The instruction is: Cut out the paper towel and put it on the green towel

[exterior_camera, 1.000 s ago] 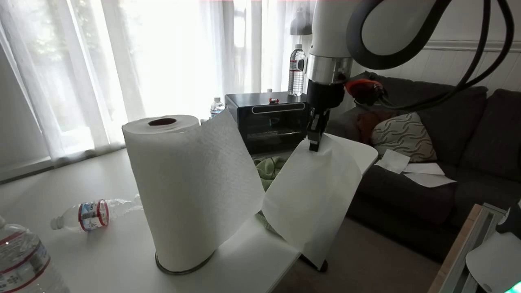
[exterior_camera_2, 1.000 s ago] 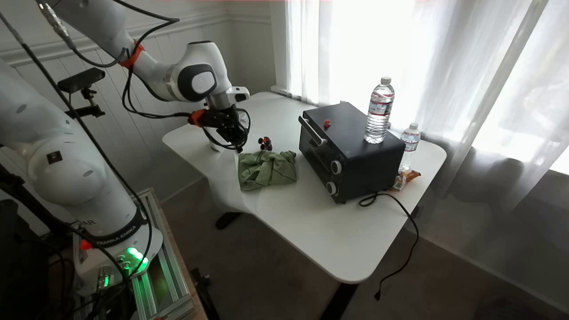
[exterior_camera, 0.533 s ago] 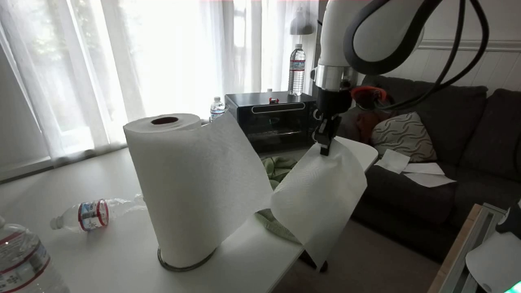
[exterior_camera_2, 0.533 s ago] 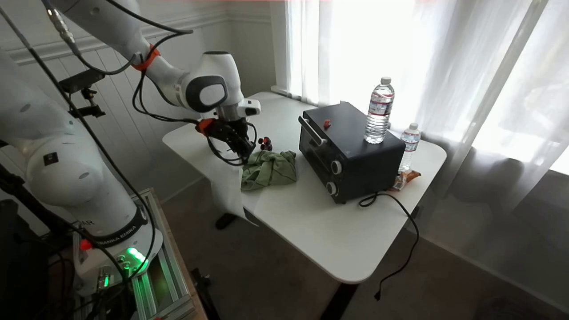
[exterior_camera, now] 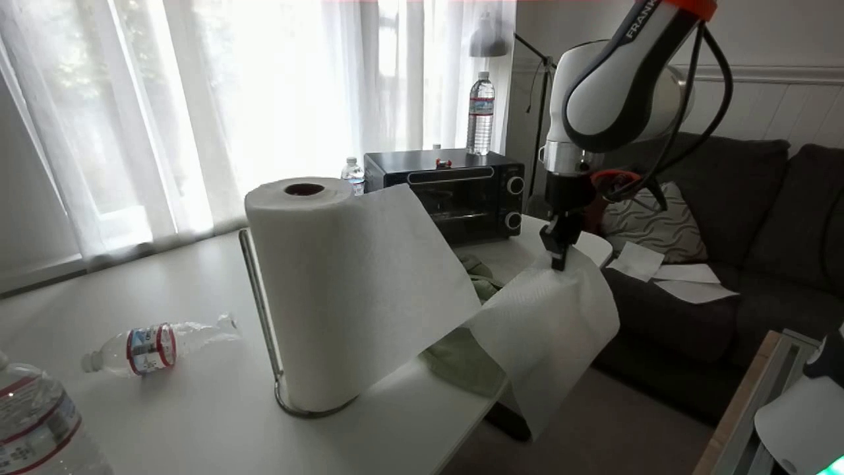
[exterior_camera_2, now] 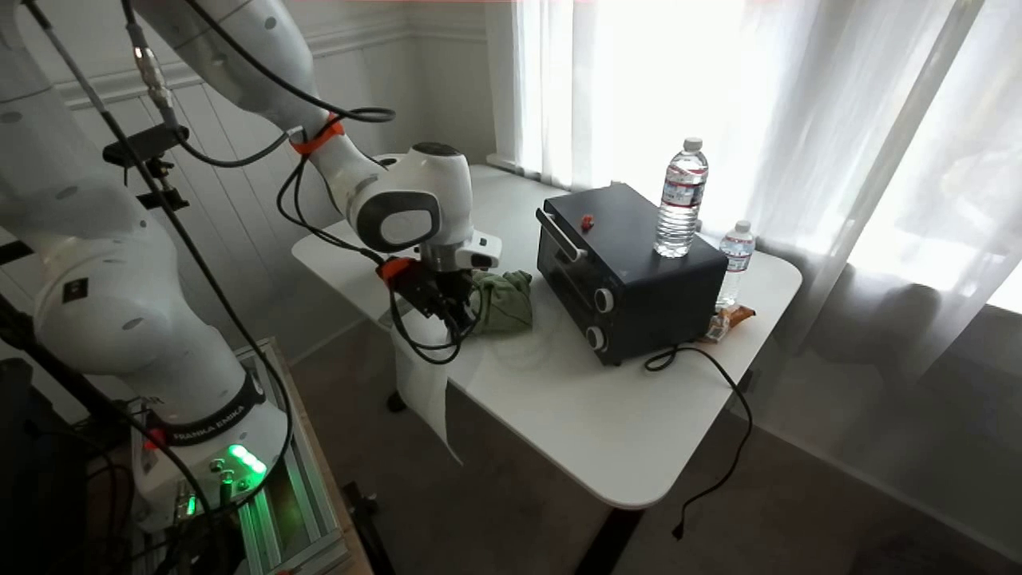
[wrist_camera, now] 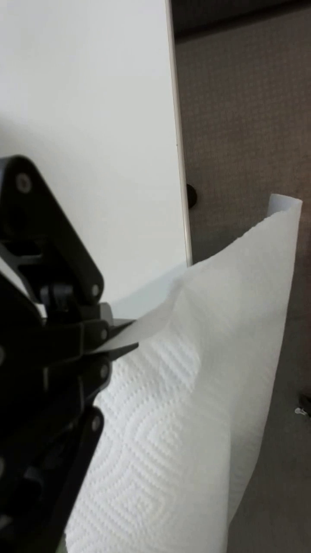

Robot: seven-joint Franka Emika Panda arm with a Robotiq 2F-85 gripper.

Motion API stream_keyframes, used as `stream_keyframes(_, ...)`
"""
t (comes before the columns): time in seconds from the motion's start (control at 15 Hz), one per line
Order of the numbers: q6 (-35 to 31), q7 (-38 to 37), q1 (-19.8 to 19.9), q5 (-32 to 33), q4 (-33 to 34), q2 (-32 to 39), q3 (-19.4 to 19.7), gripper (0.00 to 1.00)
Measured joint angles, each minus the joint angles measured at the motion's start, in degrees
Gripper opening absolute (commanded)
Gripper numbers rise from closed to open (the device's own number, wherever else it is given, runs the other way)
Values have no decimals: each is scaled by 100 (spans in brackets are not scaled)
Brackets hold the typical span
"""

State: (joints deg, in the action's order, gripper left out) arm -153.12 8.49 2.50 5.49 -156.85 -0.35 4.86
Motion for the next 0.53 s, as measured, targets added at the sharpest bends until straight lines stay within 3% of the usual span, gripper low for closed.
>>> stream_keyframes(0.53,-12,38,36,-10,210,272,-26,0)
